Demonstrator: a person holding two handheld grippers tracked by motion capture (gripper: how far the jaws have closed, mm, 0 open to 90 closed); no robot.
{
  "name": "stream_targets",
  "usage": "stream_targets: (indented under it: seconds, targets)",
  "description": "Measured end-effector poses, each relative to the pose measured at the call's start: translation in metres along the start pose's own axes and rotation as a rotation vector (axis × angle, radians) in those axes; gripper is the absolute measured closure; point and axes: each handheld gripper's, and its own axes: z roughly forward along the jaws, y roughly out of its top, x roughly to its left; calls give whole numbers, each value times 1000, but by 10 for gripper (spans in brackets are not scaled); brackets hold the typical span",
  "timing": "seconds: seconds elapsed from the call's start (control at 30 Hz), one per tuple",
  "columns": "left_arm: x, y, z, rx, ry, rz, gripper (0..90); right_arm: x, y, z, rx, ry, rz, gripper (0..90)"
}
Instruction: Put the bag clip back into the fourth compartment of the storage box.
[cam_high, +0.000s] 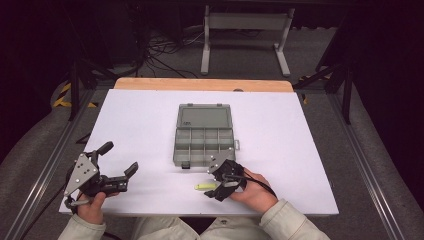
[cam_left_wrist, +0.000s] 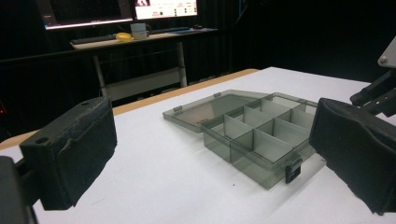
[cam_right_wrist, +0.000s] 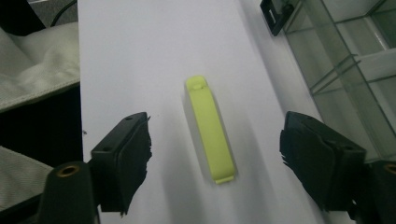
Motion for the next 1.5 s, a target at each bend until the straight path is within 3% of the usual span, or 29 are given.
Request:
stream_targets:
  seconds: [0.23, 0.6, 1.0, 1.23, 1.5]
  targets:
    - [0, 0, 0, 0, 0, 0, 14, -2, 0, 7, 28, 0, -22, 378]
    - [0, 0, 0, 3, 0, 3, 14, -1, 1, 11, 28, -2, -70, 616]
    - [0, 0, 0, 3, -1, 3, 14, -3, 1, 13, 22, 12, -84, 775]
    - [0, 0, 0, 3, -1, 3, 14, -2, 1, 10, 19, 19, -87, 780]
    - [0, 0, 0, 3, 0, 2, 14, -1, 5, -5, -34, -8, -86, 781]
